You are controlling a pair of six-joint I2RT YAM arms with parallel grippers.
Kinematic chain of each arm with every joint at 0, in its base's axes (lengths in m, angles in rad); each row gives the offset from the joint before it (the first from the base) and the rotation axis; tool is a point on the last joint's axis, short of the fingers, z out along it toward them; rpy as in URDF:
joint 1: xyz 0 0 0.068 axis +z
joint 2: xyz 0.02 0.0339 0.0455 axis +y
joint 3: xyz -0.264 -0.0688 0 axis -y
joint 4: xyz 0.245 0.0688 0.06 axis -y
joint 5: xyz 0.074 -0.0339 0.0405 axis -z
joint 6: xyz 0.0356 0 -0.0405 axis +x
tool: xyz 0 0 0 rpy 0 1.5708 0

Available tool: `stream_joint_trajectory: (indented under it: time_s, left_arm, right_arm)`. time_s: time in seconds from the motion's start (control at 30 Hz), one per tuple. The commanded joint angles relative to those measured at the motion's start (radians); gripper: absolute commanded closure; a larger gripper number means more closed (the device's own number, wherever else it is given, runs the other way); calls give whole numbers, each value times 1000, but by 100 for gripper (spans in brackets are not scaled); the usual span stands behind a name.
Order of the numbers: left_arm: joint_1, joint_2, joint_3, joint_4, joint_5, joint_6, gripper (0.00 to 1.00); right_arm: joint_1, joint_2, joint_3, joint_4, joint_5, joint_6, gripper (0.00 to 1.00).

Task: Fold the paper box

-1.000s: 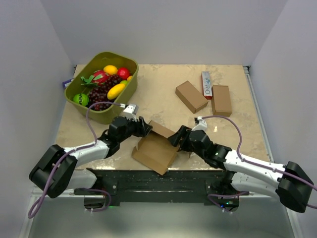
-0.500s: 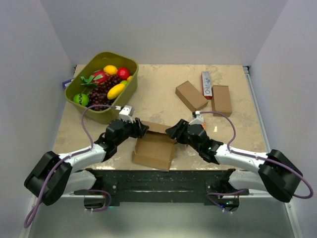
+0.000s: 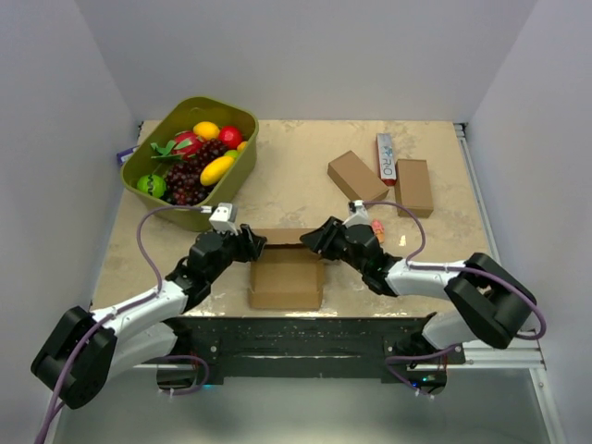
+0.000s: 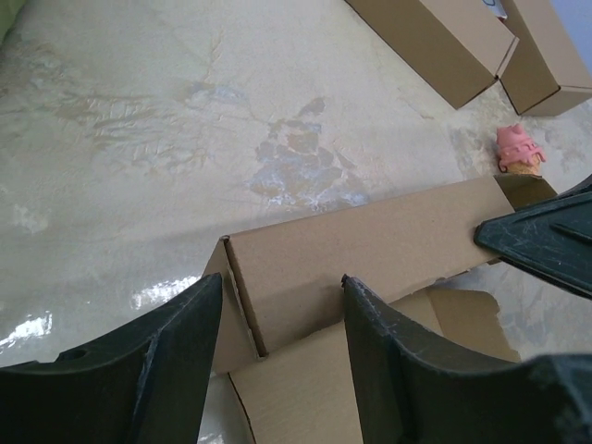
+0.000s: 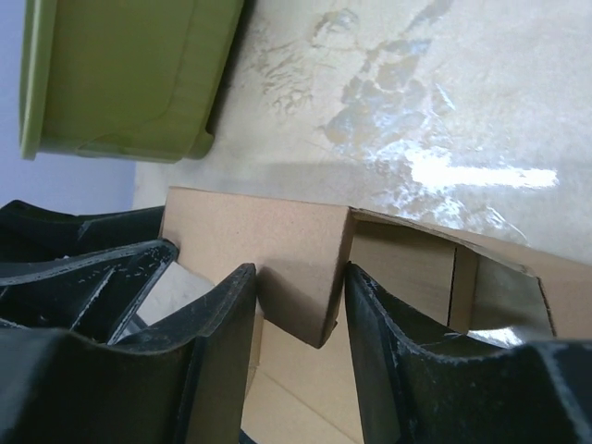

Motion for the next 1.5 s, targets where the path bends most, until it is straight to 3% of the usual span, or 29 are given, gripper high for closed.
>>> stream_joint_trajectory:
  time_s: [0.0, 0.7, 0.9, 1.03, 1.3, 1.47]
  left_arm:
    - [6, -38, 7, -27, -54, -22, 40]
    - [90, -119, 66, -124, -57, -31, 39]
    - [156, -122, 57, -116, -3, -29, 37]
    - [190, -77, 66, -95, 50, -17, 37]
    - [213, -29, 125, -125, 124, 27, 36]
    - [226, -37, 164, -173, 116, 51, 32]
  right_arm:
    - [-21, 43, 35, 184, -71, -31, 58]
    - [-41, 230, 81, 416, -75, 58, 89]
    - [-49, 307, 102, 480, -81, 76, 89]
    - [-52, 313, 99, 468, -75, 57, 74]
    - [-56, 189, 96, 330, -69, -2, 24]
    - [-56, 72, 59, 200, -5, -58, 14]
